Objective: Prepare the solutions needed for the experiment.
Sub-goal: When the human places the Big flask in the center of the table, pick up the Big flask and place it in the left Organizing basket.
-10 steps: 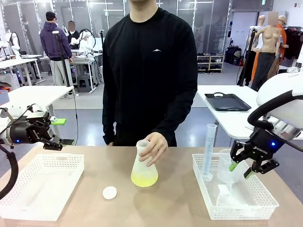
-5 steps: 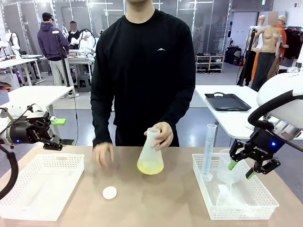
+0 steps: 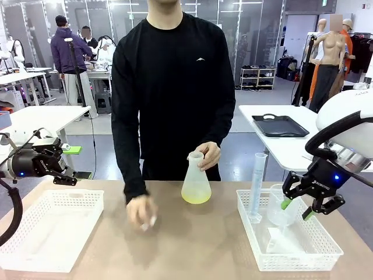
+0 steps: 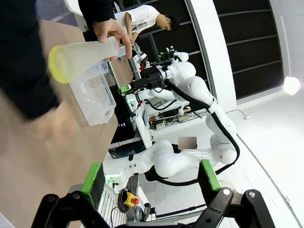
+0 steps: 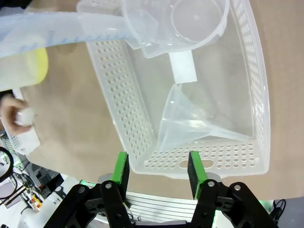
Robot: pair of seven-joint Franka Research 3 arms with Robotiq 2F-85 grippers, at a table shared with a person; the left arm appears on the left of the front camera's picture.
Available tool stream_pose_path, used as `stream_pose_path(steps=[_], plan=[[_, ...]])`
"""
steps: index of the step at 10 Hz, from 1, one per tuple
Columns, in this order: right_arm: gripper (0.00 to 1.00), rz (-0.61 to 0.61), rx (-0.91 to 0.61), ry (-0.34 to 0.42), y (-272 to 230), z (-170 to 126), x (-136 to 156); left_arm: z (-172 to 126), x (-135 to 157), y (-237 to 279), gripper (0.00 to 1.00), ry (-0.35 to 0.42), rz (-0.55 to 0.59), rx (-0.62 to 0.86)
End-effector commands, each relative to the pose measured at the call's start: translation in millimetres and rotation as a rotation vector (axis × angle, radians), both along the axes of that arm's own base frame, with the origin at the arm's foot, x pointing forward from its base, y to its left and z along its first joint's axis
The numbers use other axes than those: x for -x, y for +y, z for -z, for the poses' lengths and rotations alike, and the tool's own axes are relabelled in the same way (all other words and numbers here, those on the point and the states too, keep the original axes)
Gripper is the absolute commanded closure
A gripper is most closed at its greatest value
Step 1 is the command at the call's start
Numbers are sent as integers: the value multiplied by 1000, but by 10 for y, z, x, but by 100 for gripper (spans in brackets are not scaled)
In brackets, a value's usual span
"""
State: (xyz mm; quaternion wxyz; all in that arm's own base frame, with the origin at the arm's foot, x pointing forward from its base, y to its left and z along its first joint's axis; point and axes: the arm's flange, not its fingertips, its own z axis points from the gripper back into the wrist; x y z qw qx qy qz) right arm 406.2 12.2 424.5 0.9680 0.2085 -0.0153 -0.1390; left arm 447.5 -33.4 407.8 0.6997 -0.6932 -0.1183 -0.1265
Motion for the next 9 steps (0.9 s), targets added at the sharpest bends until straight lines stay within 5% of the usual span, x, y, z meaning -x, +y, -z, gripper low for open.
stream_pose_path(steps=[1,3,6,9], plan=[[37,-18,-100,-164,121,-276,216,-15,8,-13,0,-15,-3,7],[37,-95,-361,-275,204,-489,286,-15,8,-13,0,-15,-3,7],[37,-238,-664,-259,242,-665,245,-15,8,-13,0,-15,-3,7],[37,-296,-1021,-156,138,-623,35,-15,8,-13,0,-15,-3,7]])
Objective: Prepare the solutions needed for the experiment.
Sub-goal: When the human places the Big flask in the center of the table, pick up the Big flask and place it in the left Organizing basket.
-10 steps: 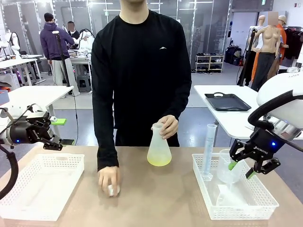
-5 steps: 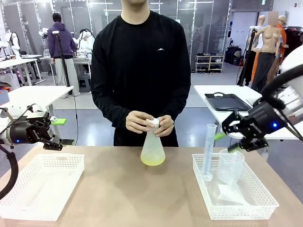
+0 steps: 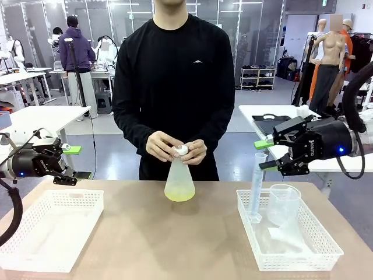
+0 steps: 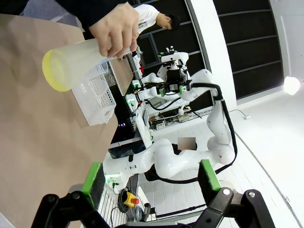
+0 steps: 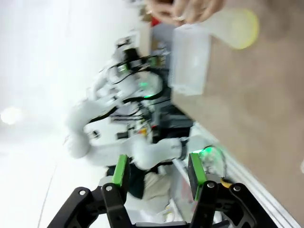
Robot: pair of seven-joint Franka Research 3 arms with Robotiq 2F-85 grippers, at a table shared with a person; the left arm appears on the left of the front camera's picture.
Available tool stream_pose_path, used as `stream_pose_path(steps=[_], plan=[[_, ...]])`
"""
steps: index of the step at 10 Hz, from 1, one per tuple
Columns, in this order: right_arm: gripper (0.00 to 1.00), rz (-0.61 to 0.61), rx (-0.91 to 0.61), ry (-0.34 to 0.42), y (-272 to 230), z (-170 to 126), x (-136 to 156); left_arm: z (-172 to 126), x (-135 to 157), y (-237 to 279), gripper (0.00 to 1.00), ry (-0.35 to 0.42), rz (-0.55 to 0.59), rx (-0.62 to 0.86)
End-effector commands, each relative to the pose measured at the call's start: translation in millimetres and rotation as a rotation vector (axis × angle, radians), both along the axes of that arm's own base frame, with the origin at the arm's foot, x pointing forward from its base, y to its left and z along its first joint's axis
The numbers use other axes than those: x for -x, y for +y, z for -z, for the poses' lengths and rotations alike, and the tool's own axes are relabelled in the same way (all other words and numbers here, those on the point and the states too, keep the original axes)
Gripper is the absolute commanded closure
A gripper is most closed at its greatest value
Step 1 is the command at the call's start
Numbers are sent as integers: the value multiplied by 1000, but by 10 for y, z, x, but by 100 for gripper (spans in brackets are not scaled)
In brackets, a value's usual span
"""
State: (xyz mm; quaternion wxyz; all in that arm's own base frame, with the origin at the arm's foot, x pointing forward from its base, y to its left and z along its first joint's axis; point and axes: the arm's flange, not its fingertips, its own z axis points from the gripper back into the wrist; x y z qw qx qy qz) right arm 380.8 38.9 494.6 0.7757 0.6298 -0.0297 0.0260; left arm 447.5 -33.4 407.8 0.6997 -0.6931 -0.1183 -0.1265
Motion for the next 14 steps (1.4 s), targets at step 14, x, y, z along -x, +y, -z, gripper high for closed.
stream_pose_path(steps=[14], plan=[[37,-13,-166,107,-197,237,-255,-15,8,-13,0,-15,-3,7]])
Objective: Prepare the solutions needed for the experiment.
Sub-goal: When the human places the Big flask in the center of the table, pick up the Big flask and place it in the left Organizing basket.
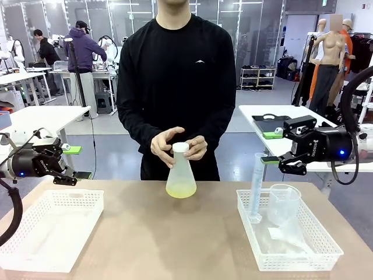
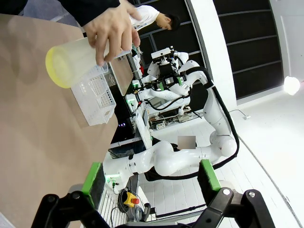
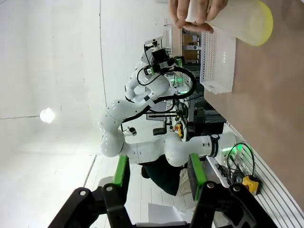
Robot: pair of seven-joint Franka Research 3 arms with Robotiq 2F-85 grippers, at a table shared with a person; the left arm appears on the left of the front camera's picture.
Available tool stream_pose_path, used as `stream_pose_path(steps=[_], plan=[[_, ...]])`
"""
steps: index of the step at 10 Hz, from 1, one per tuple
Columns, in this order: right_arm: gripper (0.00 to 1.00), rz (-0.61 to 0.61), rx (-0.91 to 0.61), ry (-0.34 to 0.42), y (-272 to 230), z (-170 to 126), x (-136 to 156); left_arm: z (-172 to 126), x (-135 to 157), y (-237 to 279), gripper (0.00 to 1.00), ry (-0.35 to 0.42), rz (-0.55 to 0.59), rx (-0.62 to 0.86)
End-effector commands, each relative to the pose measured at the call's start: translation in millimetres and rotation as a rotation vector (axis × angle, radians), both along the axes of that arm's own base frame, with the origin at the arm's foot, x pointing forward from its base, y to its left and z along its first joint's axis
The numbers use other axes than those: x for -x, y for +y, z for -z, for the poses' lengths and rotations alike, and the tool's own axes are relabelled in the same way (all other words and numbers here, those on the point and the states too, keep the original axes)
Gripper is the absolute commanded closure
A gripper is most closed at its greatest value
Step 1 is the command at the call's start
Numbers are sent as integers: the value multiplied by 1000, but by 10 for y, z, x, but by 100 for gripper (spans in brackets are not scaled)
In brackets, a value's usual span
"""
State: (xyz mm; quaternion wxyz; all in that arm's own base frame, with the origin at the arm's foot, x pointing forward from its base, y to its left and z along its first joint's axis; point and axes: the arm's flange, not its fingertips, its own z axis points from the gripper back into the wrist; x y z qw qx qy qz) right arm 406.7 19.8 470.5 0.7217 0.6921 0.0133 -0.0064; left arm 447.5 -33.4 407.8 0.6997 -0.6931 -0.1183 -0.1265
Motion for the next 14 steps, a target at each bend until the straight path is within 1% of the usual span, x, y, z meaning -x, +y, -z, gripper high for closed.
stream_pose_path(steps=[1,14], plan=[[37,-3,-2,-1,-6,-4,4,-14,8,-13,0,-15,-3,7],[37,-3,-2,-1,-6,-4,4,-14,8,-13,0,-15,-3,7]])
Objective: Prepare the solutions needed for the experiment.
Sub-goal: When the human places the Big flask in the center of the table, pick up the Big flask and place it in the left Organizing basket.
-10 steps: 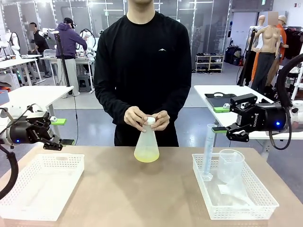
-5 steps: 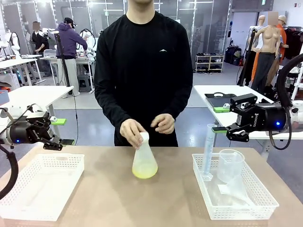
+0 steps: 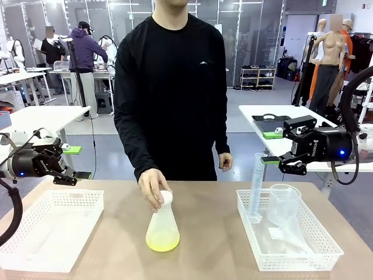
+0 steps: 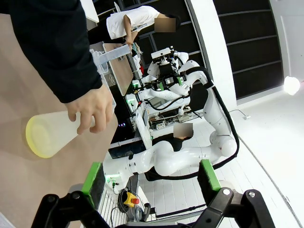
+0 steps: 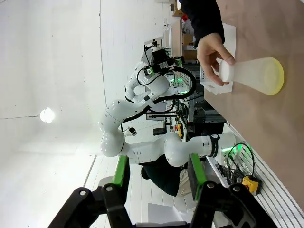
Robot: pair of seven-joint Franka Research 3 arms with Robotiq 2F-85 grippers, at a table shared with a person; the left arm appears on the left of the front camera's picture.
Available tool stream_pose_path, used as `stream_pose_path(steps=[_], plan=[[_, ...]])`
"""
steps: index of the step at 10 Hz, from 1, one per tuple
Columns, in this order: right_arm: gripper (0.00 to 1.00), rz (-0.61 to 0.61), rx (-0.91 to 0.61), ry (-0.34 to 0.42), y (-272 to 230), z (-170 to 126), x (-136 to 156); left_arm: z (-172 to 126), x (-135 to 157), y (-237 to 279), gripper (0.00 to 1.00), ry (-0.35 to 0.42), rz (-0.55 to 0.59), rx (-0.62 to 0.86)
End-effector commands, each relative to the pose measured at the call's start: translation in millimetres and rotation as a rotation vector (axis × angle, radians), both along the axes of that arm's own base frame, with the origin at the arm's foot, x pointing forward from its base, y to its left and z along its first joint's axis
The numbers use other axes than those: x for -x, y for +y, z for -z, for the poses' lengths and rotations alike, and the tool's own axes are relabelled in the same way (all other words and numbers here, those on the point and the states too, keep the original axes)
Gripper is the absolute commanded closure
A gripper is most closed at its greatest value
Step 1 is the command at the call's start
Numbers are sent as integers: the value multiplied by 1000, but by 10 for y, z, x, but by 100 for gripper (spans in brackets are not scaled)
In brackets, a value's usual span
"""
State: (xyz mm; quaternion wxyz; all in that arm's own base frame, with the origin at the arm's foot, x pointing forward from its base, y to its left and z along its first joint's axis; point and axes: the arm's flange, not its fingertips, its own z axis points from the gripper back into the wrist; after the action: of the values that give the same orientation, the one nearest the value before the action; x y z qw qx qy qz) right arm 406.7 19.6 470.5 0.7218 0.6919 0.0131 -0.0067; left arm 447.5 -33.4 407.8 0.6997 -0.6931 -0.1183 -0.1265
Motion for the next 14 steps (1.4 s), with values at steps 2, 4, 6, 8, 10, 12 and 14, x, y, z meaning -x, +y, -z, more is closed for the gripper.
stream_pose_path(steps=[2,4,6,8,10,12,14], plan=[[37,-4,-2,-1,-4,-4,4,-15,8,-13,0,-15,-3,7],[37,-4,-2,-1,-4,-4,4,-15,8,-13,0,-15,-3,7],[37,-4,-2,-1,-4,-4,4,-15,8,-13,0,-15,-3,7],[37,-4,-2,-1,-4,-4,4,0,0,0,0,0,0,0],[37,-4,-2,-1,-4,-4,4,-128,5,-167,0,-124,-54,15],[37,-4,-2,-1,-4,-4,4,-310,54,-254,0,-366,-23,-12],[37,-4,-2,-1,-4,-4,4,-408,108,-349,0,-563,44,-61]])
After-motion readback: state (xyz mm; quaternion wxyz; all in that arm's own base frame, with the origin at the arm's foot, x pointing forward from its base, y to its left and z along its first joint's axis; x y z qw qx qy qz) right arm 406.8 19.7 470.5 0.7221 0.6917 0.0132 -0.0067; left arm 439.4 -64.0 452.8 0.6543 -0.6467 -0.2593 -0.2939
